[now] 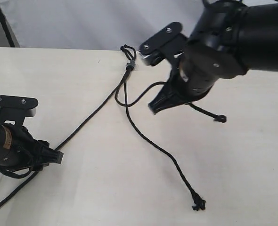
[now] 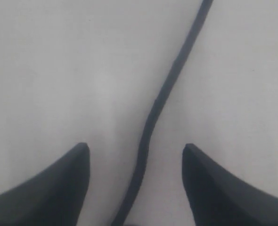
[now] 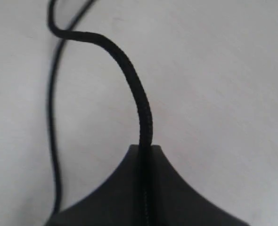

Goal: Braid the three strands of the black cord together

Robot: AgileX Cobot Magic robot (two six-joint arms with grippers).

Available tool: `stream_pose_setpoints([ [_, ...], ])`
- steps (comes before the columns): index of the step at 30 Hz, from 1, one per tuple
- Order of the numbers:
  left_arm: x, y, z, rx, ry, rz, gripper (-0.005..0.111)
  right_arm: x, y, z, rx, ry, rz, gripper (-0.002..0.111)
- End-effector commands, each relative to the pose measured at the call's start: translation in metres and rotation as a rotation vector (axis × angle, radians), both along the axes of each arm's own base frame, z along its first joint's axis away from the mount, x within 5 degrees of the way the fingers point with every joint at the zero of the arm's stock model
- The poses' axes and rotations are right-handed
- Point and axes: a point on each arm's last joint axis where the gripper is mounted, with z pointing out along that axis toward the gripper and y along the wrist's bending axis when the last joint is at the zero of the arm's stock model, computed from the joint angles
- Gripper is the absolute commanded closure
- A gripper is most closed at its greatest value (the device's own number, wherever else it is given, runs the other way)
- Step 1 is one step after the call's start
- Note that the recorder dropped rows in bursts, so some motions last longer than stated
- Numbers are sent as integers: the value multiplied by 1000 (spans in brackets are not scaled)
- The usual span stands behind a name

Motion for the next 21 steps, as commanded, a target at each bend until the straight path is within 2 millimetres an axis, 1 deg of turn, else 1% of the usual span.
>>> stream_pose_setpoints([
  [1,-1,1,0,-6,-9,0,51,19,-45,-40,84,106,-198,109],
  [4,-1,1,0,-5,-9,-1,51,20,-56,-74,86,180,-237,109],
  [6,-1,1,0,-5,-9,-1,51,18,-56,-93,64,227,-235,109],
  [8,-1,1,0,-5,-9,-1,51,15,-55,-107,46,269,-237,109],
  [11,-1,1,1,-6,-12,-2,51,11,-47,-122,56,332,-255,109],
  [14,-1,1,1,-6,-12,-2,51,4,-31,-132,53,378,-207,109],
  [16,-1,1,1,-6,-12,-2,51,-5,-15,-136,54,405,-166,109],
  [18,-1,1,1,-5,-12,-4,51,-17,6,-136,61,423,-115,109],
  [21,-1,1,0,-4,-11,-4,51,-44,42,-136,69,471,11,109],
])
